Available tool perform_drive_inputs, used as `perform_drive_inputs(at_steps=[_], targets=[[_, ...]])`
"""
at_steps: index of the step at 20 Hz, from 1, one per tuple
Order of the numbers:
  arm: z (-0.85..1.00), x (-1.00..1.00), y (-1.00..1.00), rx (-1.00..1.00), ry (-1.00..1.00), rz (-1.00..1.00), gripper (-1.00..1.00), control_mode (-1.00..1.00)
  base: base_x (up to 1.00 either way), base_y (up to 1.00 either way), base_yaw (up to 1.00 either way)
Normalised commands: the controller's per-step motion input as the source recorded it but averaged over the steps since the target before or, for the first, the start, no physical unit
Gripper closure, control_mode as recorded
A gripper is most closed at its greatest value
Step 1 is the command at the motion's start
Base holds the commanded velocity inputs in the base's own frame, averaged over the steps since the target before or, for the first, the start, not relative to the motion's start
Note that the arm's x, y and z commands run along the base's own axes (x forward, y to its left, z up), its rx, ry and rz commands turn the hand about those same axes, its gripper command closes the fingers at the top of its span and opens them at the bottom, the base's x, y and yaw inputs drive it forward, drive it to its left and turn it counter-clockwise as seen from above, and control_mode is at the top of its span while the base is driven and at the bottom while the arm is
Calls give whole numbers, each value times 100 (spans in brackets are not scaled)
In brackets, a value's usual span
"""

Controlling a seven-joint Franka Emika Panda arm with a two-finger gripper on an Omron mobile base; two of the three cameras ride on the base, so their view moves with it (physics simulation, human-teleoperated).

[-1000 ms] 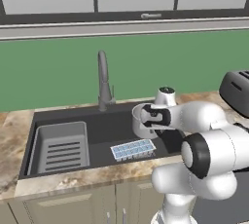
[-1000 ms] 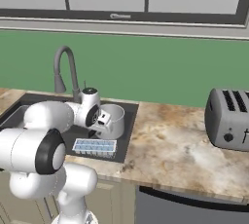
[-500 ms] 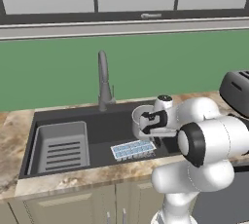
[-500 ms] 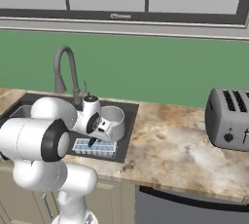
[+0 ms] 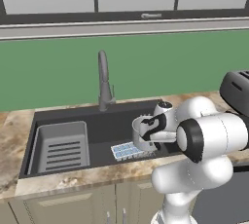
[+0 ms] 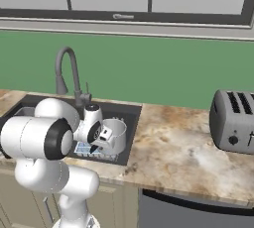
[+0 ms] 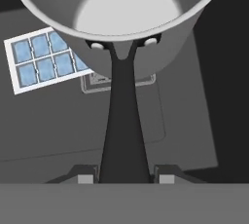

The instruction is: Pick the bowl and saucepan and place them in the sink. Then turn on the water.

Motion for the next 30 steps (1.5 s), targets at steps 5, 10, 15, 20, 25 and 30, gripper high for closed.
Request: perform_drive_inputs(at_steps=[5, 10, 15, 20, 25, 30], targets=[[-1, 0, 0, 0, 0, 0, 100, -100, 0, 0, 0], [-13, 0, 0, 0, 0, 0, 100, -100, 0, 0, 0], [-20, 0, 0, 0, 0, 0, 100, -100, 0, 0, 0], [-17, 0, 0, 0, 0, 0, 100, -100, 0, 0, 0], [-5, 0, 0, 0, 0, 0, 100, -100, 0, 0, 0], [0, 0, 0, 0, 0, 0, 100, -100, 0, 0, 0]])
